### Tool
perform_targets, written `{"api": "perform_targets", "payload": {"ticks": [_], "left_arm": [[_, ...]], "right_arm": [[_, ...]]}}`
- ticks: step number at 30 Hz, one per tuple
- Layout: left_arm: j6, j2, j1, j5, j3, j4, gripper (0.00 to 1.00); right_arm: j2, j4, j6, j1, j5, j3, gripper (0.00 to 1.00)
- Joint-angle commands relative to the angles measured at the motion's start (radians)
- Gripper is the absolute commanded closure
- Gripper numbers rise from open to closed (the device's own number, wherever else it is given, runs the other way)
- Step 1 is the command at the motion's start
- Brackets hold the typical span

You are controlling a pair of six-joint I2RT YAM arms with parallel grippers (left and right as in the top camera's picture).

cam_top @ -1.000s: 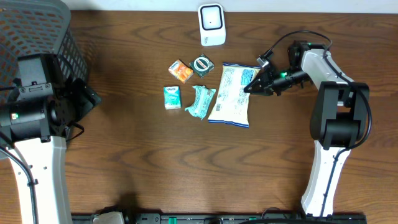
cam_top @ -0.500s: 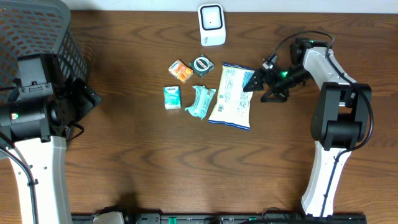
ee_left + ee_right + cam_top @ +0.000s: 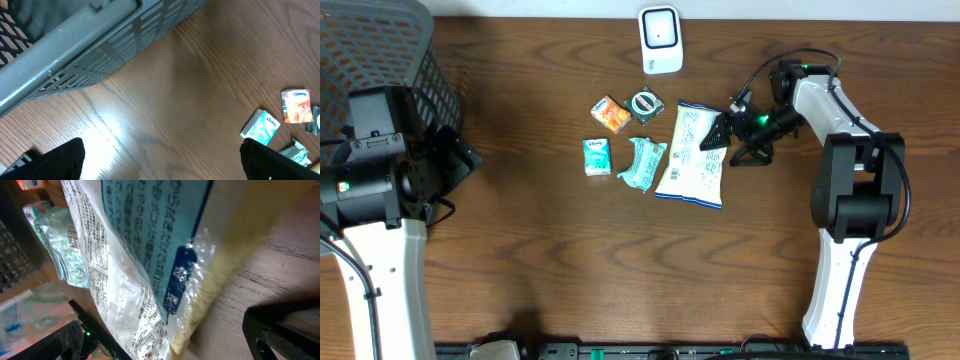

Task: Scan the item barcode
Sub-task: 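Grasp the yellow bag's edge and lift it toward the scanner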

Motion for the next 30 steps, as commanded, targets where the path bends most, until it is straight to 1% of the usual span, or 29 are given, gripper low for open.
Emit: {"api": "perform_targets", "payload": {"ticks": [1, 10, 18, 19, 20, 24, 26, 28, 30], "left_arm": [[-0.01, 0.0, 0.003, -0.003, 0.002, -0.001, 0.02], [-0.01, 0.0, 0.003, -0.003, 0.002, -0.001, 0.03], [-0.01, 0.0, 0.003, -0.003, 0.002, -0.001, 0.03], [-0.01, 0.0, 0.003, -0.003, 0.002, -0.001, 0.03], [-0.01, 0.0, 0.003, -0.003, 0.002, -0.001, 0.03], [-0.01, 0.0, 0.003, -0.003, 0.002, -0.001, 0.02], [-0.01, 0.0, 0.003, -0.003, 0.002, -0.001, 0.02], [-0.01, 0.0, 0.003, -0.003, 0.002, -0.001, 0.02], [-0.01, 0.0, 0.003, -0.003, 0.002, -0.001, 0.03]], "right_arm": [[0.02, 0.014, 0.05, 0.005, 0.08, -0.014, 0.01], [0.02, 0.106, 0.156, 0.037, 0.079, -0.082, 0.01], [0.02, 0.293, 0.353, 0.09, 0.079, -0.187, 0.01], [0.02, 0.325, 0.377, 0.098, 0.079, -0.205, 0.05], [0.02, 0.353, 0.391, 0.105, 0.079, -0.219, 0.12], [0.02, 0.431, 0.416, 0.125, 0.084, -0.262, 0.52], [0.02, 0.438, 0.443, 0.129, 0.103, -0.265, 0.77], [0.02, 0.447, 0.462, 0.129, 0.109, -0.265, 0.97], [0.02, 0.455, 0.461, 0.127, 0.088, -0.264, 0.99]]}}
